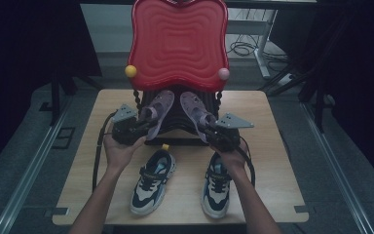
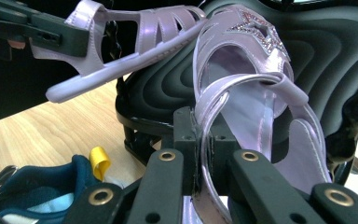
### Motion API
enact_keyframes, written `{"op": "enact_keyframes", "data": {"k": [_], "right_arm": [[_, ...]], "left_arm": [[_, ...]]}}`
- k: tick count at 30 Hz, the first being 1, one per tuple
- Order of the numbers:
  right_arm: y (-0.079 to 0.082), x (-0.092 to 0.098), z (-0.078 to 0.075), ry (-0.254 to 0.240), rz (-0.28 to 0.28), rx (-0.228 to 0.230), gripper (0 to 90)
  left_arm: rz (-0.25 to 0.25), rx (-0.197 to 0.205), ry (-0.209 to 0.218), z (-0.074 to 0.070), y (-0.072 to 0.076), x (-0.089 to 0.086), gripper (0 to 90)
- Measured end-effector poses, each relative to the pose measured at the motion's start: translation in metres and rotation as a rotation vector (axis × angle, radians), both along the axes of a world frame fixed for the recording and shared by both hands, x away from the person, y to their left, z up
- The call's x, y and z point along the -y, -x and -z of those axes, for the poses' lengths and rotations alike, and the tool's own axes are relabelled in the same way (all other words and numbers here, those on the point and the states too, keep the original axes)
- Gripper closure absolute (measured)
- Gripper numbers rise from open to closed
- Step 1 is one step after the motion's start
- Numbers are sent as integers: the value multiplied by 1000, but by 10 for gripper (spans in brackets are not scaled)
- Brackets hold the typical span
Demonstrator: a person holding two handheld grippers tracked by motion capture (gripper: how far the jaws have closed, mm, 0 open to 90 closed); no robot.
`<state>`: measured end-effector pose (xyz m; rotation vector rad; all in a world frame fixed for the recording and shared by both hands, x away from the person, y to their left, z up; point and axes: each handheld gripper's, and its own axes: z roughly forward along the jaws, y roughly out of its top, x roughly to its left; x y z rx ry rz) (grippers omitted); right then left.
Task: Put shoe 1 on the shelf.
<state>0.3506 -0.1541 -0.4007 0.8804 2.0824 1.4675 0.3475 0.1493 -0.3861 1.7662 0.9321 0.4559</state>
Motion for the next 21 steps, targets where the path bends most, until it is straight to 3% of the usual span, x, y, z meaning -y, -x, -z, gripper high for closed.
{"op": "enact_keyframes", "data": {"k": [5,14,21], "right_arm": [[-8,-3,1,-6,20,-11,852],[-16,-11,-3,-8,48,9,851],[-23,-18,-3,0,70,21,851]], "left_arm": [[-6,-1,-2,3,-9,3,862],[1,12,3,3,-17,11,862],[-6,41,-31,-1,-24,19,861]]}}
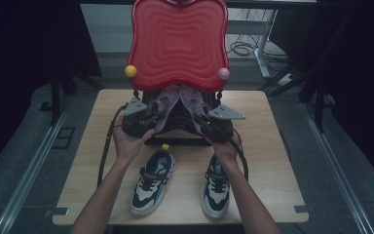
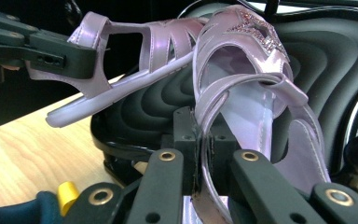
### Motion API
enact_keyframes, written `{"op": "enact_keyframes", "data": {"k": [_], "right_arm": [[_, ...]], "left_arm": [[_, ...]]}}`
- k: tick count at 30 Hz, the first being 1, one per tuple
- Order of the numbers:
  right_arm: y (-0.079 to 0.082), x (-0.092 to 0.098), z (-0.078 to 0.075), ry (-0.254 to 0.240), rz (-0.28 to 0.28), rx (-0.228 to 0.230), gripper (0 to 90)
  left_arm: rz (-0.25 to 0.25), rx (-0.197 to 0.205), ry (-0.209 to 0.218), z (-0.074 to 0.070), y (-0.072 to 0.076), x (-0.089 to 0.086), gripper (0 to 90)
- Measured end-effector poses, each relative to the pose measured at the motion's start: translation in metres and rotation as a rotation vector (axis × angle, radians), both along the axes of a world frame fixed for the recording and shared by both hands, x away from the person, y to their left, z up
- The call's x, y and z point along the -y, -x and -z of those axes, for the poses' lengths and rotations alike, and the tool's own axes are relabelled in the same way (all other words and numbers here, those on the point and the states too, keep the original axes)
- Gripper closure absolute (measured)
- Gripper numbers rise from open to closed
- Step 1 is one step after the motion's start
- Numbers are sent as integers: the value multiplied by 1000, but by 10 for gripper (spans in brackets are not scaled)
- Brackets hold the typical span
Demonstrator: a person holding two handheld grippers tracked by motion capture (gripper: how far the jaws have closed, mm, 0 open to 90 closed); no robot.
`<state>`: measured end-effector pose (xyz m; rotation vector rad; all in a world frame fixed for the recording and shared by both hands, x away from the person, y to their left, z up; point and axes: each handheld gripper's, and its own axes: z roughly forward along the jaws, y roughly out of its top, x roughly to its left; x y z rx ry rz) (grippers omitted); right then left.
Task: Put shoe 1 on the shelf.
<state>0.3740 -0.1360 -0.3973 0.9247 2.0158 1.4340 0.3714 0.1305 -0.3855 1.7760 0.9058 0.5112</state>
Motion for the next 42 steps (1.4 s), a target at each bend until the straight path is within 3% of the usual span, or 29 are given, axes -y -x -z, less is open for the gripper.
{"op": "enact_keyframes", "data": {"k": [12,32,42], "right_arm": [[-12,-11,-2,17,51,25,851],[-35,-23,8,41,142,53,849],[-40,-29,11,54,158,55,848]], "left_arm": [[-43,26,2,1,-11,-1,862],[-83,105,-41,11,-31,13,858],[-78,103,-43,17,-30,15,857]]}}
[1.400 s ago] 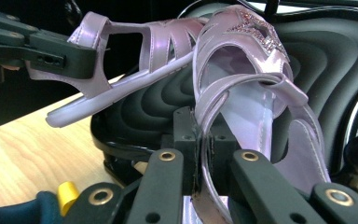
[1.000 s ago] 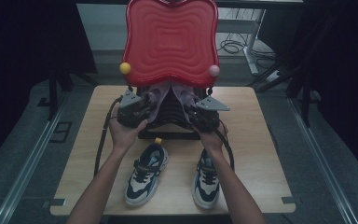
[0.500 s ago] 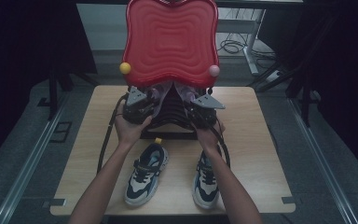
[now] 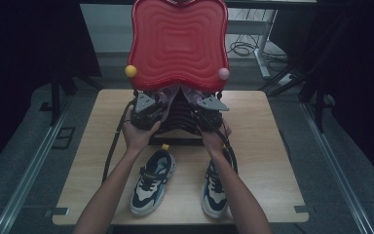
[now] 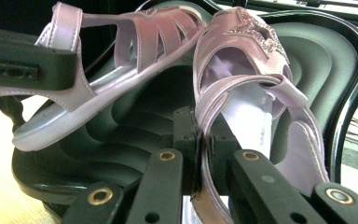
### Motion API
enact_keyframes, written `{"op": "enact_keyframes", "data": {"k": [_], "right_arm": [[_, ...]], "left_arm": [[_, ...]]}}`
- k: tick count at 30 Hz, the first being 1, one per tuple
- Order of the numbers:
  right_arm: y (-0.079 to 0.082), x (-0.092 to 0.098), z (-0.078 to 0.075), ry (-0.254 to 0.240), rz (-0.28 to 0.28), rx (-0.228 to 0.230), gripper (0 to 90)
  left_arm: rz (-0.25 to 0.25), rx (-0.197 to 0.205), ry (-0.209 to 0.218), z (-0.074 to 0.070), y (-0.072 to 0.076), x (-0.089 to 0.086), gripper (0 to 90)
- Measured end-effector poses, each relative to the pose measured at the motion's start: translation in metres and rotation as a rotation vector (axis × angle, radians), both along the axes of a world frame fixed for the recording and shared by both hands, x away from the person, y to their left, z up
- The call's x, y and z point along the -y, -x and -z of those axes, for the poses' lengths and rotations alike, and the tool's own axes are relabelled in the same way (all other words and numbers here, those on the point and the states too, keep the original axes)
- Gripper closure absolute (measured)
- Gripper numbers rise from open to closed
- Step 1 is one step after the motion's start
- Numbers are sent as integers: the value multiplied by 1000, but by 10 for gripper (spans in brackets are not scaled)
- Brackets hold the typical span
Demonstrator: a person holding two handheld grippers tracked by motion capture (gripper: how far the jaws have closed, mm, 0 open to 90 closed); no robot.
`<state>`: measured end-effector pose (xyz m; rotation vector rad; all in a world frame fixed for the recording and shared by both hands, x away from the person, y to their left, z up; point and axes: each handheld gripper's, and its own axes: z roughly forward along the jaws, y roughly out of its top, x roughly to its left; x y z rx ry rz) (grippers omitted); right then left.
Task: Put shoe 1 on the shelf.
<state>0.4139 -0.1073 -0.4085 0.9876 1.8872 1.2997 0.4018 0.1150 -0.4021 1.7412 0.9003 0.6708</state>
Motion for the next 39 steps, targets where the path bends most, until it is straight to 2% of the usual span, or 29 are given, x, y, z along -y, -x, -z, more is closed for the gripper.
{"op": "enact_keyframes", "data": {"k": [5,16,18,19,23,26,30,31,34,36,39], "right_arm": [[-1,-1,1,3,3,5,848],[-6,-8,6,18,24,16,843],[-6,-9,7,23,27,16,840],[-6,-11,10,32,25,4,834],[-7,-12,15,49,16,-30,819],[-7,-14,20,62,4,-39,806],[-7,-17,22,75,-10,-50,764],[-7,-17,23,80,-15,-50,715],[-5,-19,22,78,-25,-52,653],[-4,-19,21,73,-30,-53,621],[-4,-17,19,59,-36,-52,596]], "left_arm": [[-1,-4,-7,5,-3,2,857],[7,20,-2,13,-10,12,855],[7,23,-12,15,-9,15,853],[8,22,-40,18,-9,18,852],[15,10,-54,24,-10,21,842],[14,16,-55,31,-9,22,815],[22,-14,-58,33,-10,21,735],[21,-25,-58,34,-11,20,702],[21,-33,-36,32,-10,16,623],[28,-36,-11,30,-9,13,602],[34,-42,-3,28,-8,9,589]]}}
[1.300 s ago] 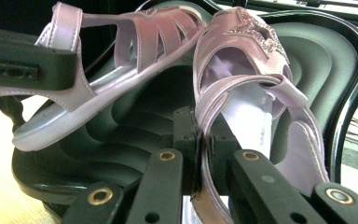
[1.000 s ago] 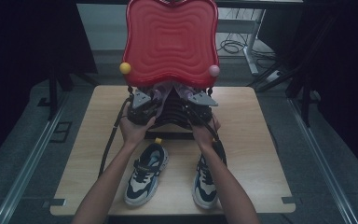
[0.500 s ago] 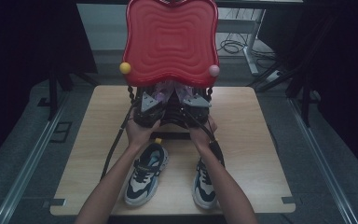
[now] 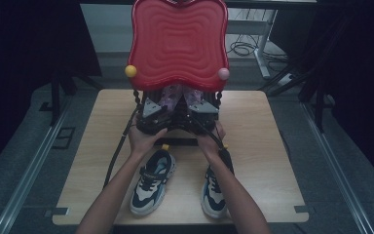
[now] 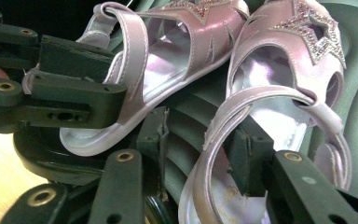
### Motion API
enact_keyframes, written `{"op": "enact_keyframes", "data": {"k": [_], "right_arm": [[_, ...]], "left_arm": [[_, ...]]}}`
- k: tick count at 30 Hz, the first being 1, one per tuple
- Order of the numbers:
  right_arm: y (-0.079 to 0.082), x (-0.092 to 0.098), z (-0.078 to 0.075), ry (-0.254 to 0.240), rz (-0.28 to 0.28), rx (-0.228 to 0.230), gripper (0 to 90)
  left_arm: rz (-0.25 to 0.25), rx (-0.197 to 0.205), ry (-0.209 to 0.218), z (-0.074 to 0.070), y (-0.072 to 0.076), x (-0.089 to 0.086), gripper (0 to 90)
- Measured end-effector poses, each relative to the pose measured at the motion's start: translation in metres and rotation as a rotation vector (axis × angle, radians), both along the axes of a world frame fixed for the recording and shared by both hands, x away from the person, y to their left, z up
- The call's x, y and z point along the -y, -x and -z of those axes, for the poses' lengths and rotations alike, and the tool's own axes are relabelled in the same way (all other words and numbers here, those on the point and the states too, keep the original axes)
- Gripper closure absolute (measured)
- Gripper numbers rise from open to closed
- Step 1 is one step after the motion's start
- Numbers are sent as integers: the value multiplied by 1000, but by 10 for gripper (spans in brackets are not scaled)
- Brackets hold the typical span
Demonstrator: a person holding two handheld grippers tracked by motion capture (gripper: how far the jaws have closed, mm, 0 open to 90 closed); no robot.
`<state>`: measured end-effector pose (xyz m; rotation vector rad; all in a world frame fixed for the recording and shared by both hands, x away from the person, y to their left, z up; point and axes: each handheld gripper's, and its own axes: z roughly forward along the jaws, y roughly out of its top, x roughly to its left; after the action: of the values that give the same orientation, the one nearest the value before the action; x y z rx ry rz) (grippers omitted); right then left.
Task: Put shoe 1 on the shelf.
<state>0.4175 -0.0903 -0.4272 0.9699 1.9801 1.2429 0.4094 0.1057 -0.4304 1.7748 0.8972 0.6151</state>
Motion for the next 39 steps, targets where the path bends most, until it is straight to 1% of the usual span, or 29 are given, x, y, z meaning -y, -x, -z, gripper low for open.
{"op": "enact_keyframes", "data": {"k": [2,3,6,9,12,13,15,16,25,31,35,39], "right_arm": [[1,1,-1,-4,4,-2,591],[2,1,-2,-7,8,-10,589],[3,3,-3,-8,3,-13,580],[5,4,-5,-19,1,-15,563],[6,6,-5,-18,3,-16,558],[6,7,-6,-21,5,-19,550],[7,7,-6,-20,6,-20,543],[7,7,-7,-19,16,-14,521],[8,9,-14,-31,32,-8,474],[11,12,-16,-42,31,-7,471],[14,15,-18,-43,26,-5,471],[21,19,-20,-44,19,-6,472]], "left_arm": [[0,2,1,-1,0,-1,589],[3,0,11,-1,0,-3,589],[3,-11,39,-3,2,-6,589],[10,-15,44,-5,5,-8,589],[6,-15,48,-7,7,-9,591],[-1,-21,56,-7,7,-10,591],[-2,-25,58,-7,7,-10,591],[-1,-34,57,-7,6,-11,591],[5,-27,62,-9,8,-12,583],[19,-17,69,-13,14,-15,573],[29,-18,71,-16,19,-16,559],[33,-24,79,-17,25,-20,548]]}}
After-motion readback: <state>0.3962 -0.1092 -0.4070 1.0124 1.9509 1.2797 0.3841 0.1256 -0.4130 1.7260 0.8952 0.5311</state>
